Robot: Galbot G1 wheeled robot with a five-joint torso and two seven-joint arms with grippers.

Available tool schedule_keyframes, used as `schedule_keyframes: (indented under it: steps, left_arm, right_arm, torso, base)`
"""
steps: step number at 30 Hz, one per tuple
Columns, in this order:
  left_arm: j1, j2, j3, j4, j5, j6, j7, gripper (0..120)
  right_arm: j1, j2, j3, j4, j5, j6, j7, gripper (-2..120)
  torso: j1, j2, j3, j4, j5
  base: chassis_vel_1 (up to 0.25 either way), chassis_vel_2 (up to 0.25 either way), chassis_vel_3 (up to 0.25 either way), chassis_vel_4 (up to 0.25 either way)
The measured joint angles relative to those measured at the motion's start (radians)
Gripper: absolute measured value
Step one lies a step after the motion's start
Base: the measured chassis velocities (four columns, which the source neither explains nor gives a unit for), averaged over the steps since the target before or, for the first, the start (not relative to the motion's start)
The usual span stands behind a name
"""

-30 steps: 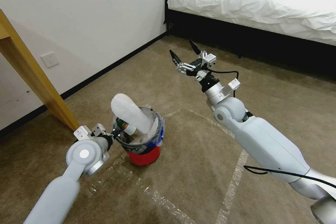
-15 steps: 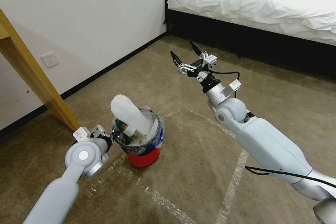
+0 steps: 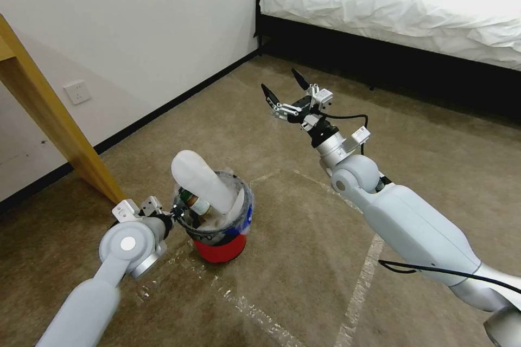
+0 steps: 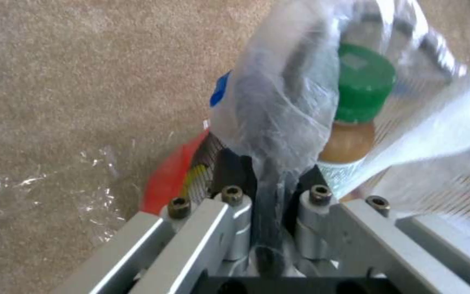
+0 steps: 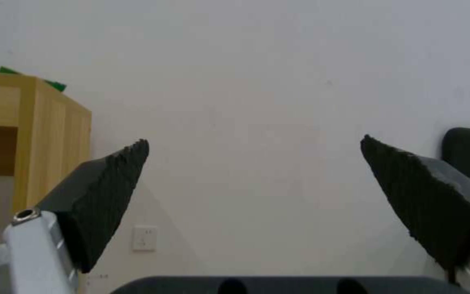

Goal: Pick up the trash bin and place the garbage on the floor into it.

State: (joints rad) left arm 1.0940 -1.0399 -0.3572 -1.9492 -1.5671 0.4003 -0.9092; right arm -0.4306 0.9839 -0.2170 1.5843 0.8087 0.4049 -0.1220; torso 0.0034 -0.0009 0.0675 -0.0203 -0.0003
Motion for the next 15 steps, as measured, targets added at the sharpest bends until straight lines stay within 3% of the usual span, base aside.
schedule_keyframes:
  steps: [10, 15]
  left_arm:
    - [0.001, -0.006, 0.003, 0.002, 0.001, -0.006, 0.000, 5]
    - [0.017, -0.004, -0.003, 0.002, 0.004, -0.006, 0.000, 12]
  right_arm:
    - [-0.002, -0.008, 0.000, 0.004, -0.001, 0.001, 0.002, 97]
    - [0.001, -0.008, 0.000, 0.004, -0.001, 0.001, 0.006, 98]
  torso:
    - [0.000, 0.000, 0.000, -0.0001, 0.0000]
    - [0.000, 0.000, 0.000, -0.0001, 0.0000]
  base:
    - [0.000, 0.000, 0.000, 0.000]
    - [0.000, 0.000, 0.000, 0.000]
